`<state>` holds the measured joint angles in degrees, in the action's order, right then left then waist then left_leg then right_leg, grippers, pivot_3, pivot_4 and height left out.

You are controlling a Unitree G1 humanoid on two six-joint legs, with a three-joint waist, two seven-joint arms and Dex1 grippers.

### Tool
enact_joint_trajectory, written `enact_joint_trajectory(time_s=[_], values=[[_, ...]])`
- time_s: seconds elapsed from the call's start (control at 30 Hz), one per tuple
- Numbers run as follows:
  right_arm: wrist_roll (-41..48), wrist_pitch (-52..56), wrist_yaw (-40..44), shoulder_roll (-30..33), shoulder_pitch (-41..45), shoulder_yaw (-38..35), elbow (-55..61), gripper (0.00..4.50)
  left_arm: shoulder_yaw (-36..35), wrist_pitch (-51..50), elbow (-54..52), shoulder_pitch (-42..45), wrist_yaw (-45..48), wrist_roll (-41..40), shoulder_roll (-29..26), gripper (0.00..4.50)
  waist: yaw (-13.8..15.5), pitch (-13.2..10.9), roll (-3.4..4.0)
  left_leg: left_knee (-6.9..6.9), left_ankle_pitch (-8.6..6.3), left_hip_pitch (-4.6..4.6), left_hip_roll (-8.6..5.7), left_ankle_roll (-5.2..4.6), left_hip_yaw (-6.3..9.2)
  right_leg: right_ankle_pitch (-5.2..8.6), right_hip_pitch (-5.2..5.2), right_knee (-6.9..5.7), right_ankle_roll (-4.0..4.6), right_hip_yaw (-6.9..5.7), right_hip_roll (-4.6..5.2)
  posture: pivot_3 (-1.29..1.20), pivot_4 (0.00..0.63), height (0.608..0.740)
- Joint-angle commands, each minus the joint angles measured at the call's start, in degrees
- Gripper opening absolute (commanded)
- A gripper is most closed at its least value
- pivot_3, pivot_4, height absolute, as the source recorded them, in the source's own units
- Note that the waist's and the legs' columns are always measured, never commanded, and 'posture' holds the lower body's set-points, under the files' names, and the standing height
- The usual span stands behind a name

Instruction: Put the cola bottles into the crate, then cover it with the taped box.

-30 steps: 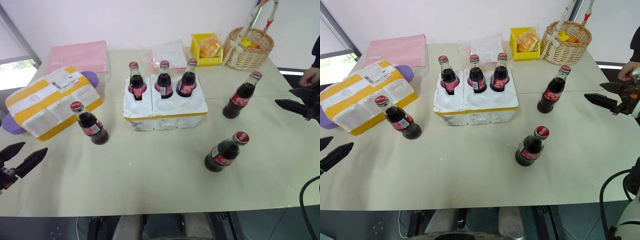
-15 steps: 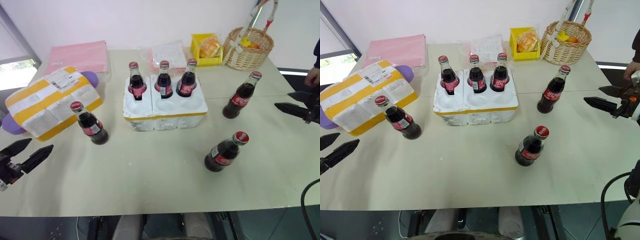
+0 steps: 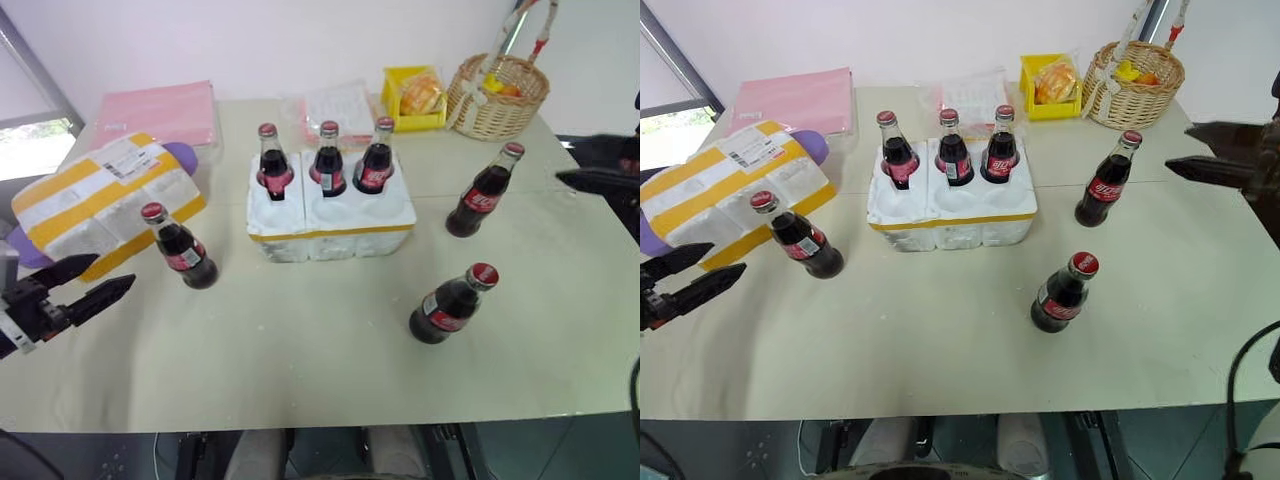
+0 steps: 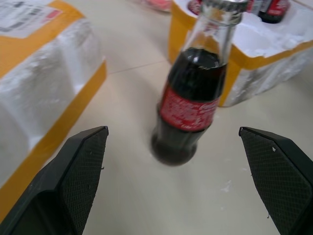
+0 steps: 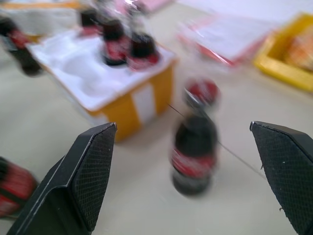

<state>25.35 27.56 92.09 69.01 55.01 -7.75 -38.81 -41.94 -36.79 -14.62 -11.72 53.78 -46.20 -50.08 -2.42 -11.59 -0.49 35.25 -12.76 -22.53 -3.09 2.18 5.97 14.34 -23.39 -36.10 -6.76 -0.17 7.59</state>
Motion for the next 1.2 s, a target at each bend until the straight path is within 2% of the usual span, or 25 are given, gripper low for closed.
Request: enact_joint_trajectory(time_s=[0.03, 0.13, 0.33, 0.83, 1.03, 1.13, 1.2], values=[[8.97, 7.25, 0.41, 3.32, 0.72, 0.37, 11.51, 4.50, 2.82, 0.76, 0.15, 2.26, 1.78, 0.81, -1.67, 4.48, 0.05, 0.00, 0.00, -0.01, 0.00, 0.00, 0.00, 0.00, 0.00, 0.00, -0.01, 0.00, 0.00, 0.00, 0.00, 0.00, 0.150, 0.738], [14.08, 13.16, 0.41, 3.43, 1.10, -0.06, 20.60, 4.50, 6.75, 2.28, 1.86, 5.21, 1.74, 3.24, -1.49, 4.48, -0.07, -0.01, 0.01, 0.00, 0.00, -0.01, 0.00, 0.00, -0.02, 0.00, -0.02, 0.02, -0.01, 0.00, 0.01, 0.00, 0.150, 0.738], [16.88, 17.56, 0.33, 1.35, 0.21, -1.16, 30.69, 4.50, 14.00, 5.42, 4.43, 10.39, 1.03, 7.89, -0.19, 4.48, 0.13, -0.01, 0.00, 0.01, 0.00, -0.04, 0.00, 0.00, -0.03, -0.10, -0.06, -0.01, -0.18, 0.00, -0.03, 0.00, 0.150, 0.738], [18.45, 19.36, -2.40, -1.43, -1.32, -2.15, 33.66, 4.50, 24.04, 11.40, 9.74, 18.88, -2.47, 15.64, 6.14, 4.48, 0.45, -0.01, -0.01, 0.05, 0.01, -0.12, -0.04, -0.01, -0.03, -0.21, -0.11, -0.01, -0.37, 0.00, -0.02, 0.00, 0.150, 0.738], [20.08, 20.61, -2.59, -1.95, -1.64, -2.78, 35.57, 4.50, 25.55, 12.79, 12.63, 21.11, -2.84, 17.09, 8.17, 4.48, 0.44, -0.02, -0.03, 0.10, 0.01, -0.14, -0.05, -0.02, -0.03, -0.26, -0.11, -0.02, -0.45, 0.00, -0.02, 0.00, 0.150, 0.738], [21.03, 21.21, -2.94, -2.24, -2.01, -3.22, 37.03, 4.50, 25.15, 12.89, 13.32, 21.50, -2.93, 16.93, 8.85, 3.68, 0.46, -0.02, -0.03, 0.09, 0.01, -0.15, -0.05, -0.02, -0.03, -0.26, -0.12, -0.01, -0.45, 0.00, -0.02, 0.00, 0.150, 0.738], [21.17, 21.20, -3.03, -2.31, -2.33, -3.37, 37.56, 4.50, 25.01, 12.68, 13.28, 21.65, -2.91, 16.68, 8.95, 2.79, 0.50, -0.02, -0.03, 0.10, 0.01, -0.15, -0.05, -0.02, -0.02, -0.26, -0.12, -0.01, -0.45, 0.00, -0.02, 0.00, 0.150, 0.738]])
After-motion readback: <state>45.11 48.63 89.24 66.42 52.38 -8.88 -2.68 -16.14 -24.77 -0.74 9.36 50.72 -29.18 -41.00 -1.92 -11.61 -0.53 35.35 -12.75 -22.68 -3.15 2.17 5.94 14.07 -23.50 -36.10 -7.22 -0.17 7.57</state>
